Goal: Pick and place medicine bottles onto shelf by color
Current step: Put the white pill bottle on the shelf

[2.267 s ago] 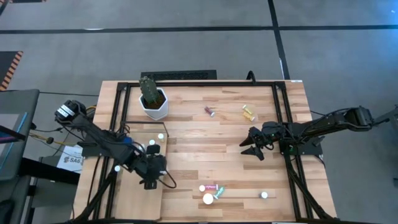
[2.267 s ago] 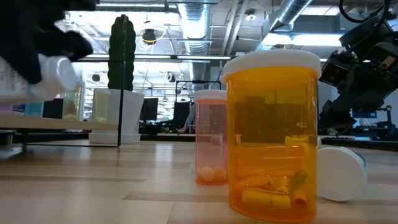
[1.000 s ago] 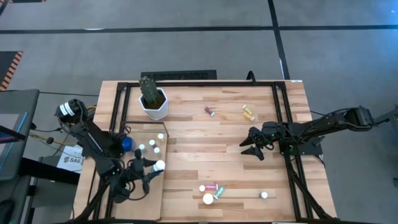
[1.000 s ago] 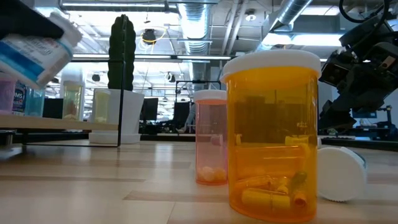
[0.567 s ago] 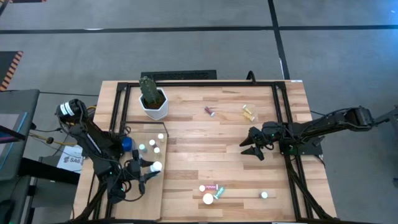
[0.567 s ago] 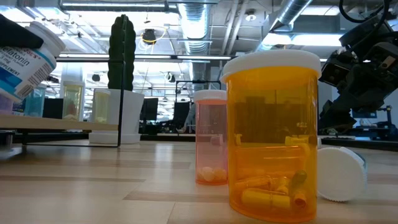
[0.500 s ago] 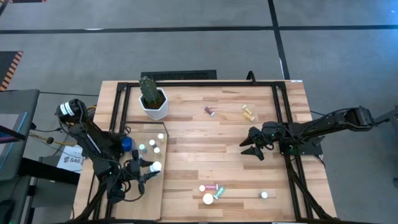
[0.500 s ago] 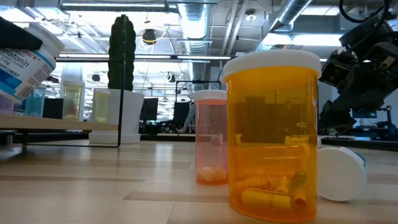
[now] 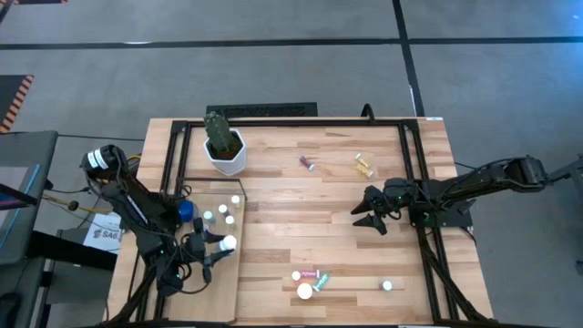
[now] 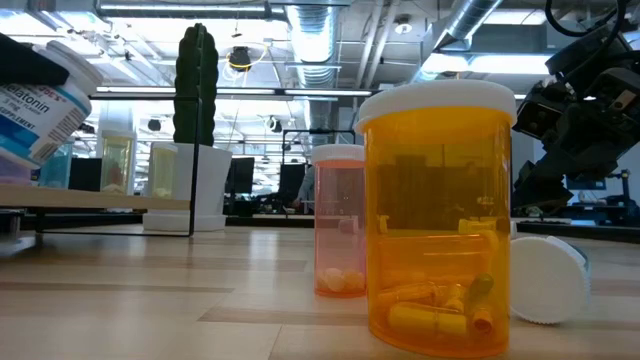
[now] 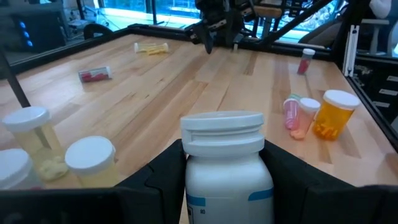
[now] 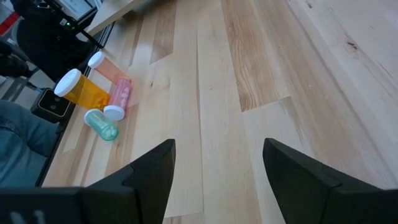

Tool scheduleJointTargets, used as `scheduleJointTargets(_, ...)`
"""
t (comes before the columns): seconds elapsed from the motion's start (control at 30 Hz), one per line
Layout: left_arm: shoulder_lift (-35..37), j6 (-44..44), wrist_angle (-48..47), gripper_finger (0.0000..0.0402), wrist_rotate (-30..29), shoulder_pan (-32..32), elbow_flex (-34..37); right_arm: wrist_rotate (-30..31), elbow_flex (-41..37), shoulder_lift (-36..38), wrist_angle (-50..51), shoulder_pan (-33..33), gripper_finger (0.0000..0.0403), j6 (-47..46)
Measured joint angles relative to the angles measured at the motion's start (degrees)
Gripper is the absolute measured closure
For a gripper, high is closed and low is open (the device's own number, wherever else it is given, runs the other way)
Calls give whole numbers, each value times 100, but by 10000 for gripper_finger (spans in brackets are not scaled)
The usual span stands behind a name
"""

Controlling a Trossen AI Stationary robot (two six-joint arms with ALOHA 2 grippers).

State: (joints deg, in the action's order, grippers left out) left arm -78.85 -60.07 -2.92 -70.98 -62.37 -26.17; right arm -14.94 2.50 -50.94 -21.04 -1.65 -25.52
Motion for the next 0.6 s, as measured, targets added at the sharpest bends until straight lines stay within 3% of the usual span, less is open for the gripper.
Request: scheduleJointTargets(0.6, -6, 204, 11, 250, 391, 230, 0, 0, 0, 0, 0, 0, 138, 0)
